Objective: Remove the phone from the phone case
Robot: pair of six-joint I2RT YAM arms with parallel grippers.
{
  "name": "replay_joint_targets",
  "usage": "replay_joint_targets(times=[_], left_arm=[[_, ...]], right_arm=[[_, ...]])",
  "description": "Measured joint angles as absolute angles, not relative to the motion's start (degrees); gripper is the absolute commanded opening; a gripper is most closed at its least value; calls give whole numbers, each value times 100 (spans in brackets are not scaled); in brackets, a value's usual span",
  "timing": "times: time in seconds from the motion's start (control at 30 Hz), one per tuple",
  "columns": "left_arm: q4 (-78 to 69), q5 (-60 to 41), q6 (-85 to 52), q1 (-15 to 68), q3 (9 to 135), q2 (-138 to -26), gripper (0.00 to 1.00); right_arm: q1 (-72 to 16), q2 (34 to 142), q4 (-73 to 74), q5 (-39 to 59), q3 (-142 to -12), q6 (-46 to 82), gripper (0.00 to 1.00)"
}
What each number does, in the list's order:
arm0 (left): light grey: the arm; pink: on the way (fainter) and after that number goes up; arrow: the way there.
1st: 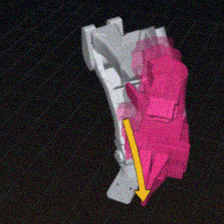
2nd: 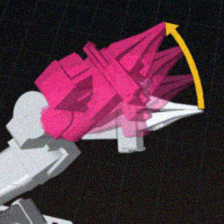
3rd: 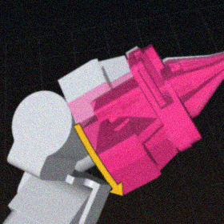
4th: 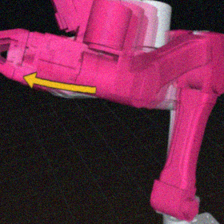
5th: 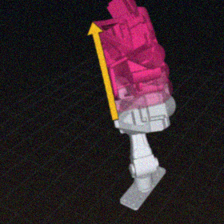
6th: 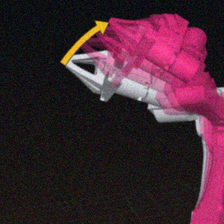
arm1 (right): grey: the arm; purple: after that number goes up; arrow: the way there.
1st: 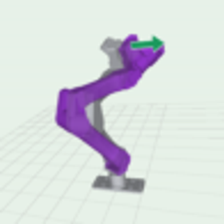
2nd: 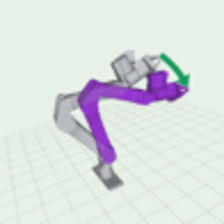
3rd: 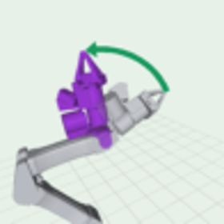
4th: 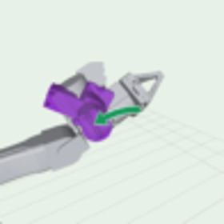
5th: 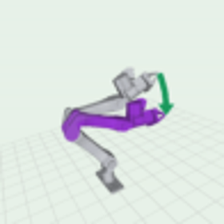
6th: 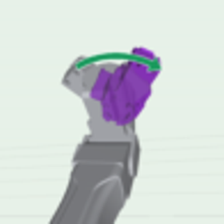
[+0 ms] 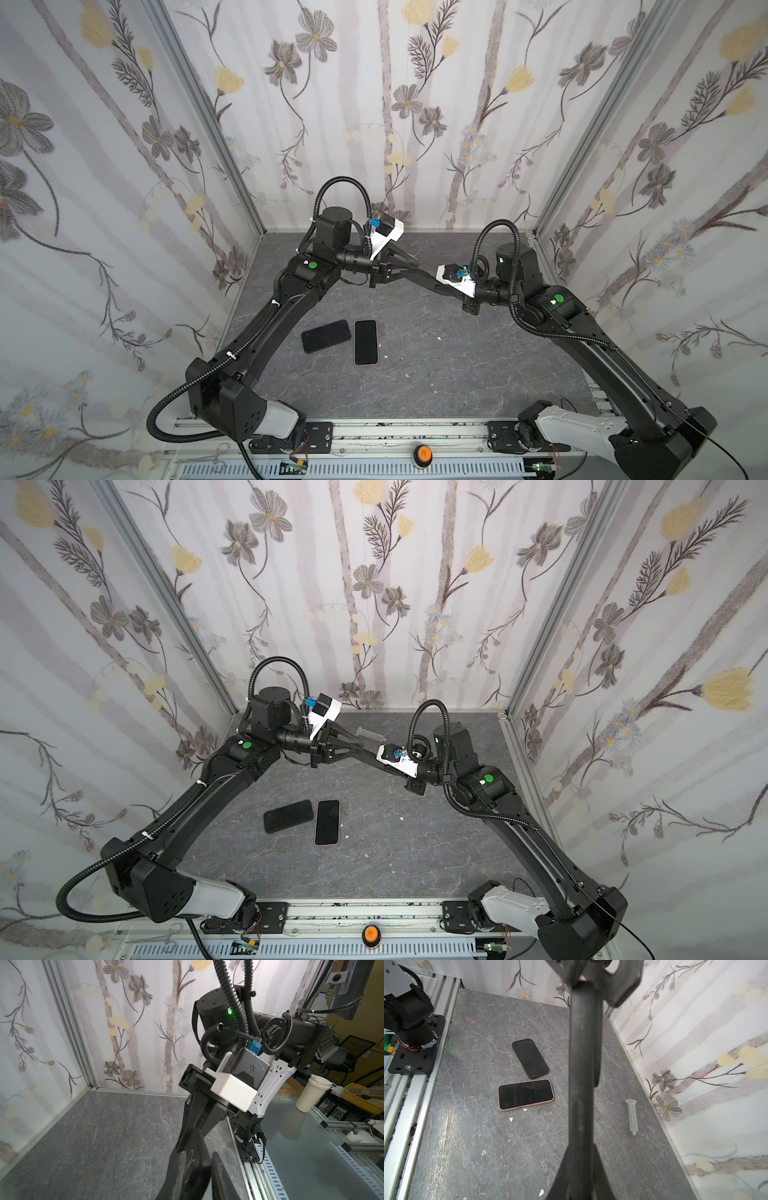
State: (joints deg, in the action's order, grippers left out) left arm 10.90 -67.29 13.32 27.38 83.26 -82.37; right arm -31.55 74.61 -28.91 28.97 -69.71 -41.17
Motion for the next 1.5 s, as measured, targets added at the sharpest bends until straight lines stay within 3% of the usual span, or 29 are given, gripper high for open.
replay_joint_targets(times=[0.33,0.6,0.9,1.17,1.5], left_arm=[[1098,-6243,1310,2727,8442,-8335,23],[1131,-6407,1391,2716,8490,-8138,51],[1109,-6445,1350,2759,7913,-7699,55],[1131,-6403,1310,2792,7826,-7728,56],[1135,-6455,1308,2801,7885,-7841,35]], right_arm=[[-3323,7389,-2842,3127,-6886,-4390,0],[-3024,7443,-2742,3205,-6893,-3854,0],[-2965,7415,-2502,3286,-6866,-3756,0],[-3076,7522,-2558,3304,-6971,-3863,0],[-3181,7522,-2591,3205,-6971,-4010,0]])
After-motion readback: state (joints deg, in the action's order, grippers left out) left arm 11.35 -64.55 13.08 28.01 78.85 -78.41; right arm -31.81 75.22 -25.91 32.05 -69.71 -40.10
